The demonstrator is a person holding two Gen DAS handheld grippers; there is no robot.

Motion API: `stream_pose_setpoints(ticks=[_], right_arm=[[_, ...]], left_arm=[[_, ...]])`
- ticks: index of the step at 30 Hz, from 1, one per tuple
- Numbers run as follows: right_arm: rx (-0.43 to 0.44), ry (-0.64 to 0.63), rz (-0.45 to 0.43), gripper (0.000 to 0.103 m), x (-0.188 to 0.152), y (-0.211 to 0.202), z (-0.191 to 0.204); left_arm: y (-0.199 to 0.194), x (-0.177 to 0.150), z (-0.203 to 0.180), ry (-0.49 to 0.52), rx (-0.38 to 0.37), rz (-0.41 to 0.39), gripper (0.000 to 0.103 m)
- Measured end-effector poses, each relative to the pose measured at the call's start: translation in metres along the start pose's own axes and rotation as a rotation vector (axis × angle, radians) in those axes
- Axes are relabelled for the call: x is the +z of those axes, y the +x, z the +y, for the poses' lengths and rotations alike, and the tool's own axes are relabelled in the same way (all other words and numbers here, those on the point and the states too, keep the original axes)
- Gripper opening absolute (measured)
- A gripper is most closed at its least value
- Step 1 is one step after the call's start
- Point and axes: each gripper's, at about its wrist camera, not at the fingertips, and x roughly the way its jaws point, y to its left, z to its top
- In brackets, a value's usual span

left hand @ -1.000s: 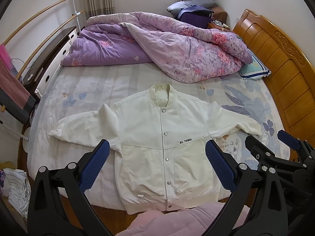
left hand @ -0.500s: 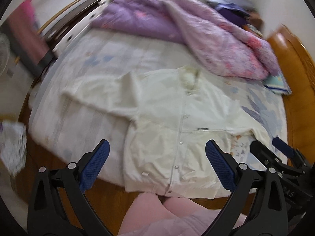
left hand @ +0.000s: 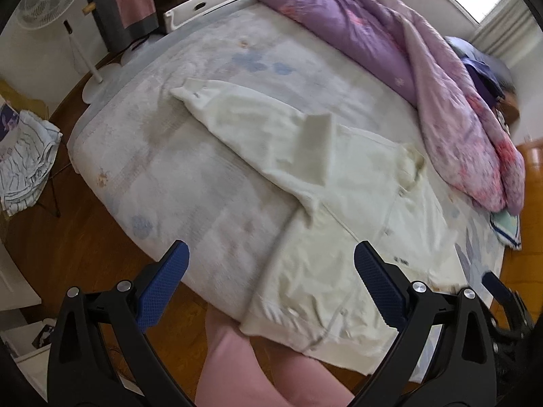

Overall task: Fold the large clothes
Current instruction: 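Grasp the white jacket's sleeve cuff with the left tool while the right tool pinches the shoulder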

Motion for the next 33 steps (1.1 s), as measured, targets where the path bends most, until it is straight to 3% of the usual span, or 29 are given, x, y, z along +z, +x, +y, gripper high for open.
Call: stream_pose_setpoints(ticks=[5, 10, 12, 15, 20, 21, 22, 27, 31, 33], right_arm=[[-0.053, 0.035, 0.071, 0.095, 0.027, 0.05, 0.029], [-0.097, 0.092, 0.125, 0.095, 0.052, 0.098, 0.051], [-0.117, 0.111, 0.159, 0.095, 0.062, 0.125, 0.058], [-0.155, 0.124, 0.204, 0.095, 0.072, 0.161, 0.063], [-0.203, 0.156, 0.291, 0.095, 0.075, 0.21, 0.059], [-0.205, 0.164, 0.304, 0.095, 0.075, 0.217, 0.058], [-0.208, 0.173, 0.318, 0.095, 0.075, 0.223, 0.056], [-0.231, 0.223, 0.368, 0.095, 0.072, 0.247, 0.044], [-0.252, 0.227, 0.368, 0.095, 0.073, 0.255, 0.035], [-0.262, 0.235, 0.368, 0.095, 0.073, 0.26, 0.028]], left_arm=[[0.048, 0.063, 0.051, 0.003, 0.041, 0.012, 0.098], [0.109, 0.122, 0.105, -0.049, 0.022, 0.032, 0.098], [0.141, 0.143, 0.123, -0.062, 0.03, 0.013, 0.098], [0.203, 0.178, 0.153, -0.082, 0.086, 0.056, 0.097], [0.283, 0.227, 0.19, -0.156, 0.088, 0.066, 0.096], [0.296, 0.235, 0.193, -0.159, 0.079, 0.07, 0.088], [0.305, 0.24, 0.194, -0.16, 0.075, 0.08, 0.073], [0.356, 0.26, 0.198, -0.16, 0.075, 0.132, 0.048], [0.353, 0.266, 0.208, -0.192, 0.075, 0.057, 0.025], [0.34, 0.266, 0.206, -0.166, 0.119, 0.009, 0.021]])
